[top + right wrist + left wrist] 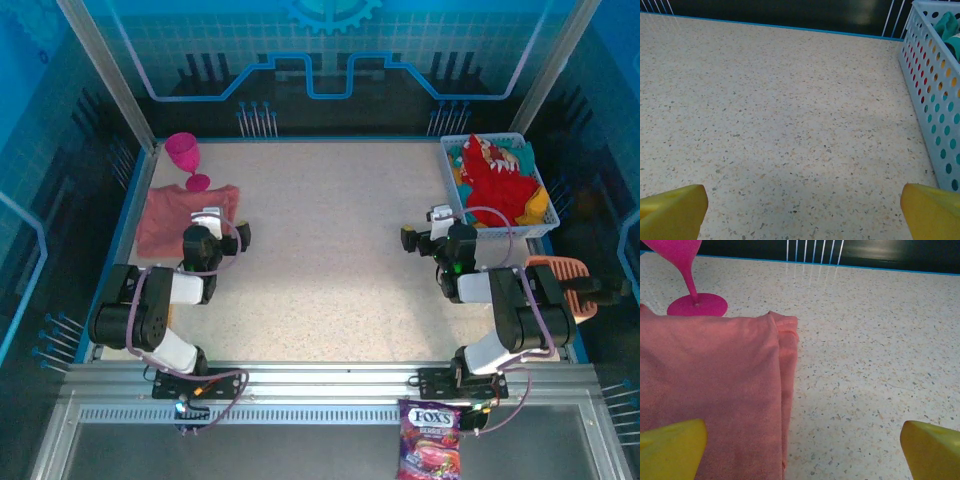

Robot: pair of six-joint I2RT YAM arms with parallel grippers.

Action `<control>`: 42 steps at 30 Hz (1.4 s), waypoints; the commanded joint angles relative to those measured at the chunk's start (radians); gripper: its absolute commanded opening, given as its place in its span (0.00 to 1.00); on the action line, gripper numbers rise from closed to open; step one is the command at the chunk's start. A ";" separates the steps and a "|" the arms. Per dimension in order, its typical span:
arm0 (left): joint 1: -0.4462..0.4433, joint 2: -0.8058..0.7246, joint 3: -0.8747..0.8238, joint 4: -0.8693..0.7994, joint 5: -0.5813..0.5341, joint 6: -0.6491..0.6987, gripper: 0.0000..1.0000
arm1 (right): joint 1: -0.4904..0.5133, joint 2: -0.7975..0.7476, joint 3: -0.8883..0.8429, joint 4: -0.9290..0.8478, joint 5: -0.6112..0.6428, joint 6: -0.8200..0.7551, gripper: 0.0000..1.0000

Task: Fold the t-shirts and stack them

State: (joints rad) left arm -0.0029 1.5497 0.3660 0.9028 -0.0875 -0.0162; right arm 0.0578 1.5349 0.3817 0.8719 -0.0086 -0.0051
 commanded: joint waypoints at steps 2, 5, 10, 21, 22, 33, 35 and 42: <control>-0.004 0.003 0.021 0.010 0.024 0.023 0.99 | -0.013 0.004 0.021 0.007 -0.005 -0.009 1.00; -0.003 0.005 0.022 0.008 0.026 0.021 0.99 | -0.012 0.003 0.020 0.007 -0.005 -0.010 1.00; -0.003 0.004 0.021 0.008 0.026 0.020 0.99 | -0.012 0.002 0.020 0.009 0.019 0.000 1.00; 0.006 0.003 0.022 0.007 0.063 0.020 0.99 | -0.008 0.003 0.019 0.012 0.047 0.001 1.00; 0.007 0.003 0.021 0.007 0.062 0.020 0.99 | -0.004 0.005 0.019 0.011 0.056 -0.004 1.00; -0.060 -0.146 0.043 -0.153 -0.056 0.067 0.99 | 0.050 -0.152 0.069 -0.188 0.264 0.006 1.00; -0.070 -0.213 0.114 -0.325 -0.109 0.041 0.99 | 0.050 -0.196 0.138 -0.349 0.318 0.040 1.00; -0.078 -0.359 0.300 -0.781 -0.086 -0.241 0.99 | 0.015 -0.212 0.482 -0.865 0.329 0.231 1.00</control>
State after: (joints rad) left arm -0.0742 1.2457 0.6350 0.3779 -0.1787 -0.1154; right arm 0.0925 1.3262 0.7479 0.2932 0.2939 0.1089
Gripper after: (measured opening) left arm 0.993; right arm 0.996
